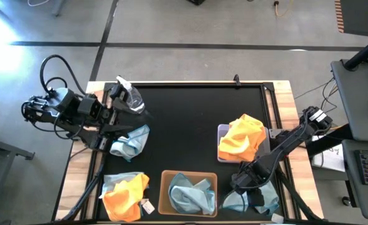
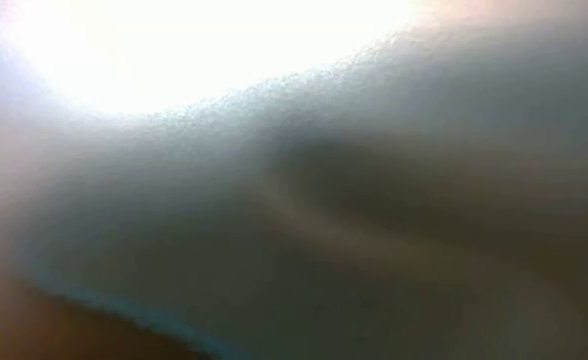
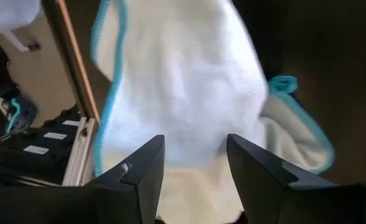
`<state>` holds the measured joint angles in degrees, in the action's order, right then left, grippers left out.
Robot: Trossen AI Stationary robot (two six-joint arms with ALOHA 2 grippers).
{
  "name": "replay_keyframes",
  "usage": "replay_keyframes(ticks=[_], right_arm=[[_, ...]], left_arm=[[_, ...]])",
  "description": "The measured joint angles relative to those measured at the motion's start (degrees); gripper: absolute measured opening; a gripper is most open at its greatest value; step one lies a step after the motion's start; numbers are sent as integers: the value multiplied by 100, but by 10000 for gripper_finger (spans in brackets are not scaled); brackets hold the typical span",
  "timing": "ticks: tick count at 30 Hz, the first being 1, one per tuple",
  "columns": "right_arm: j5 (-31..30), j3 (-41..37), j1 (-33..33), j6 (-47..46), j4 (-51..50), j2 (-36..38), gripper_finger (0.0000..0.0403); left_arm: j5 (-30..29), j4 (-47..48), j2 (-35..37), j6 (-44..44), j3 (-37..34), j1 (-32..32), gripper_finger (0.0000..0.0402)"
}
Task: Sort microfiber towel by color & place in baskets
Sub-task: Put the right blue microfiber towel into the orange bin
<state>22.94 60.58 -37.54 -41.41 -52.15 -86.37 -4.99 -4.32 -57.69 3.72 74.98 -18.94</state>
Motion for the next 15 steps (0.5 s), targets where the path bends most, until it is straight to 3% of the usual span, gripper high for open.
replay_keyframes(ticks=[15], right_arm=[[-53, -627, -288, -528, 746, 0, 169]], left_arm=[[2, 1, -9, -143, 0, -2, 165]])
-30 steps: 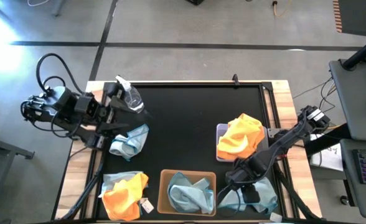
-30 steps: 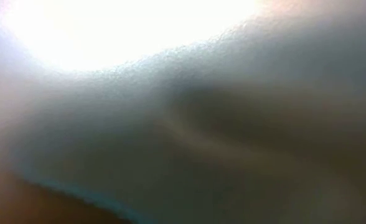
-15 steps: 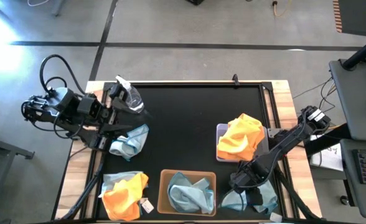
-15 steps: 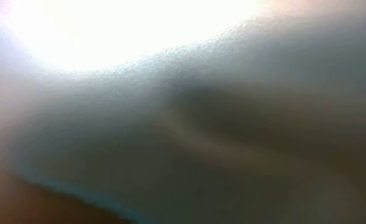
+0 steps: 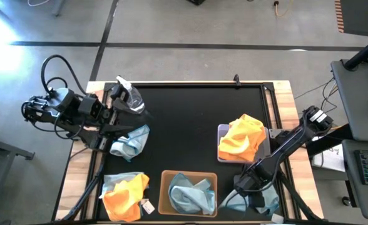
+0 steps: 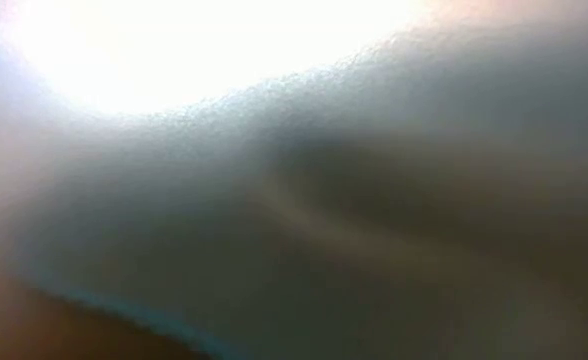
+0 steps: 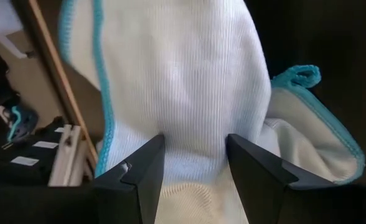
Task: Sort microfiber towel by color & place in baskets
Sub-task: Put the right blue microfiber towel into the orange bin
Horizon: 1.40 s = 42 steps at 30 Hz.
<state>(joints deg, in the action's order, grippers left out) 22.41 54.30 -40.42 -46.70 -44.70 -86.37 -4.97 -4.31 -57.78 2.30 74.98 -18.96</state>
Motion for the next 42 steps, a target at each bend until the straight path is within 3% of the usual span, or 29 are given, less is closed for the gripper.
replay_keyframes(ticks=[8, 20, 29, 35, 38, 42], right_arm=[[-140, -294, -7, 4, 138, 0, 143], [-144, -326, -7, 26, 228, 2, 16], [-65, -326, -7, 153, 220, 81, 12], [30, -298, -7, -101, 196, 612, 12], [-192, -156, -7, -369, 203, 983, 12], [-1043, 221, -7, -659, 221, 1428, 12]], left_arm=[[0, -1, 0, -10, 0, -7, 165], [0, -1, 0, -10, 0, -8, 165], [0, -19, 4, -10, 0, -9, 165], [0, -52, 47, 8, 0, -9, 165], [0, -60, 87, 11, 0, -9, 165], [1, -42, 151, 14, 0, -9, 165]])
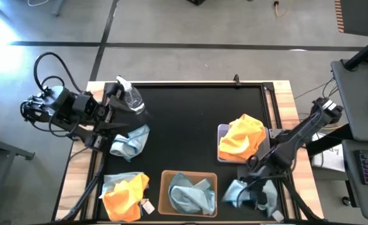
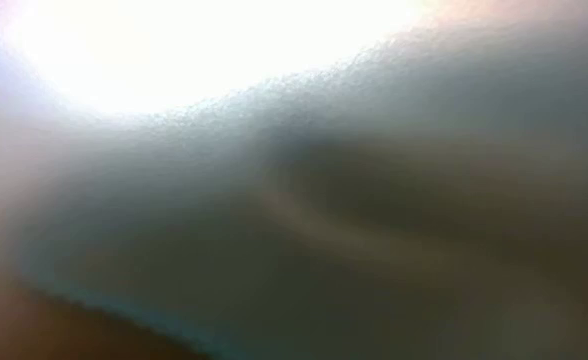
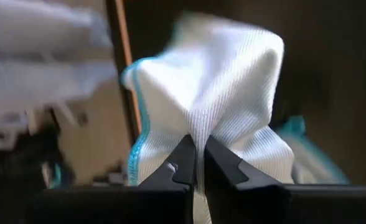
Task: Sort microfiber towel by color & place in baskets
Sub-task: Put the right blue microfiber towel into the orange bin
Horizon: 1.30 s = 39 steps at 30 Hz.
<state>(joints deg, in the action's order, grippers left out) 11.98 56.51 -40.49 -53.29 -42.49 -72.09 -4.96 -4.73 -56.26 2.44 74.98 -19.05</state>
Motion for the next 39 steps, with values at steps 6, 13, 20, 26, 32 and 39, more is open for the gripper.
replay_keyframes(ticks=[6, 13, 20, 26, 32, 39], right_arm=[[-1098, 656, 0, 326, -4, 370, 12], [-1612, 1451, 2, 1034, 11, 372, 12], [-1671, 1946, 2, 1790, 650, 338, 11], [-1665, 2214, 2, 2472, 1419, 336, 11], [-1656, 2260, 2, 2801, 1856, 327, 11], [-1660, 2260, 9, 3385, 2819, 176, 12]], left_arm=[[1, 29, 172, 107, 0, 0, 165], [1, 172, 390, 129, 0, 0, 165], [1, 186, 486, 129, 0, 2, 165], [1, 208, 500, 129, 0, 2, 165], [1, 234, 502, 129, 0, 2, 165], [3, 238, 504, 129, 0, 2, 165]])
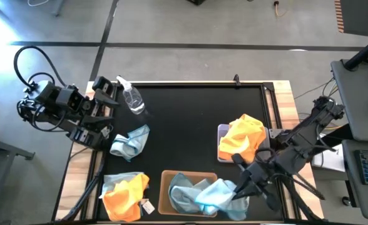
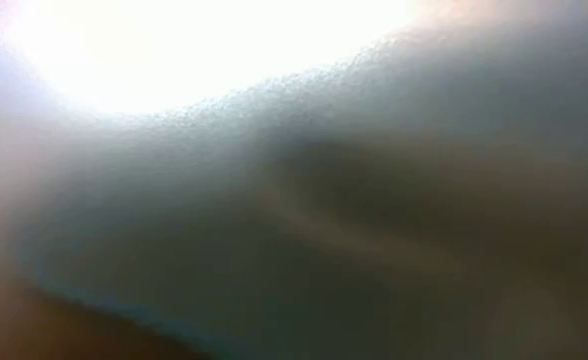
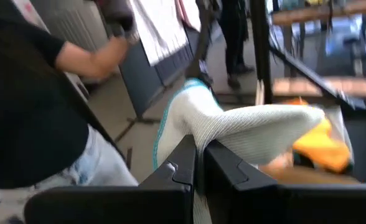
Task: Sort microfiber towel by color & place in baskets
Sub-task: Put the right blue microfiber towel into the orange bin
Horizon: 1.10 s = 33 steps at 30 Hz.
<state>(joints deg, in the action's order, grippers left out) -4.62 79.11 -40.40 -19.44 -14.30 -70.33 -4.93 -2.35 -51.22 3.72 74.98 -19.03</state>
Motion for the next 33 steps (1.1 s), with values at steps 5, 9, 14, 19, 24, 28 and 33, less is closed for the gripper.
replay_keyframes(ticks=[5, 9, 14, 19, 24, 28, 33], right_arm=[[0, 0, 7, 391, 821, -256, 12], [-19, 47, 70, 620, 1073, -527, 12], [-494, 322, 244, 865, 1069, -899, 12], [-477, 588, 450, 1201, 1046, -1293, 13], [-448, 684, 641, 1202, 1007, -1596, 13], [-455, 684, 788, 997, 927, -1736, 13], [-633, 684, 955, 750, 807, -1876, 13]], left_arm=[[0, 38, -2, -2, 0, 0, 165], [0, 37, 0, -1, 0, 0, 165], [0, 35, 4, -1, 0, 0, 165], [2, 37, 17, -2, 0, 0, 165], [5, 60, 73, -2, 0, -2, 165], [20, 199, 173, -17, 1, -4, 165], [298, 398, 325, -175, 2, -4, 165]])
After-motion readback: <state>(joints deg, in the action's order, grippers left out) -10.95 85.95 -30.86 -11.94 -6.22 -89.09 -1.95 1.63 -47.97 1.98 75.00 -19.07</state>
